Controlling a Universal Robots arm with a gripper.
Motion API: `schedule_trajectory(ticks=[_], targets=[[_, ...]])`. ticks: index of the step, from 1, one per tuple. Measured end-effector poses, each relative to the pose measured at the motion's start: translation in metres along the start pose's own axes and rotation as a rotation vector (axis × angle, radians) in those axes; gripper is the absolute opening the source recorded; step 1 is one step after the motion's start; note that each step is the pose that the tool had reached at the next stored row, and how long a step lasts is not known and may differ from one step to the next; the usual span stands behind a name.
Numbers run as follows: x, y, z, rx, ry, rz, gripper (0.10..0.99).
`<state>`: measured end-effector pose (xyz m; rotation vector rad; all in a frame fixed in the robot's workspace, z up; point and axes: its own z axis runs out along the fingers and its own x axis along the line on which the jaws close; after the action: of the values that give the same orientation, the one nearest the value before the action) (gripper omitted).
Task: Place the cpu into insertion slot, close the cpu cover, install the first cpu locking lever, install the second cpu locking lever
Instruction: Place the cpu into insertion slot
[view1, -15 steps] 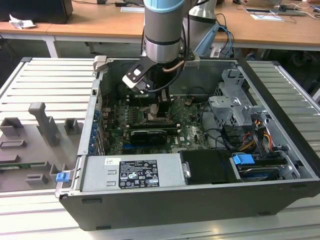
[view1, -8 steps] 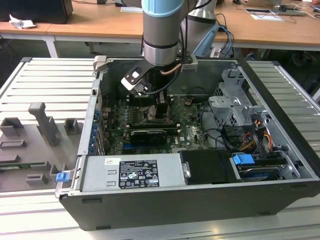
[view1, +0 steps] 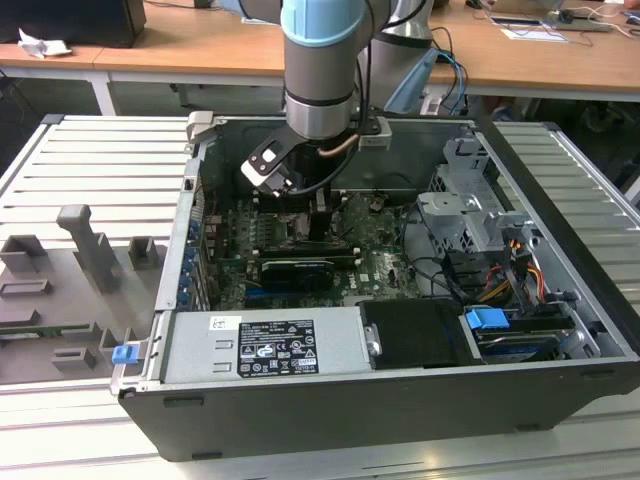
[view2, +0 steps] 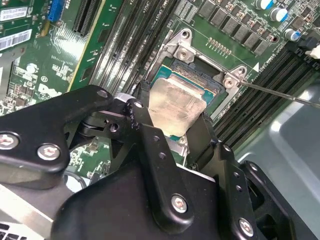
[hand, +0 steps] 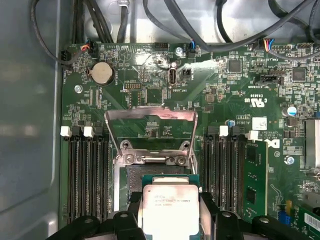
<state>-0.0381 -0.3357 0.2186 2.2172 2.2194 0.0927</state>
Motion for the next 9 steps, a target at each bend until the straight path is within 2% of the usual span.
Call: schedule_trajectory(ticks=[5, 8, 9], targets=[[0.0019, -0.0016, 0.0054, 0.000, -0.0001, 0.000, 0.537], [0.0052, -0.0017, 0.0079, 0.000, -0.0003, 0.003, 0.537], [0.0090, -0.0018, 0.0097, 0.000, -0.0005, 0.007, 0.537]])
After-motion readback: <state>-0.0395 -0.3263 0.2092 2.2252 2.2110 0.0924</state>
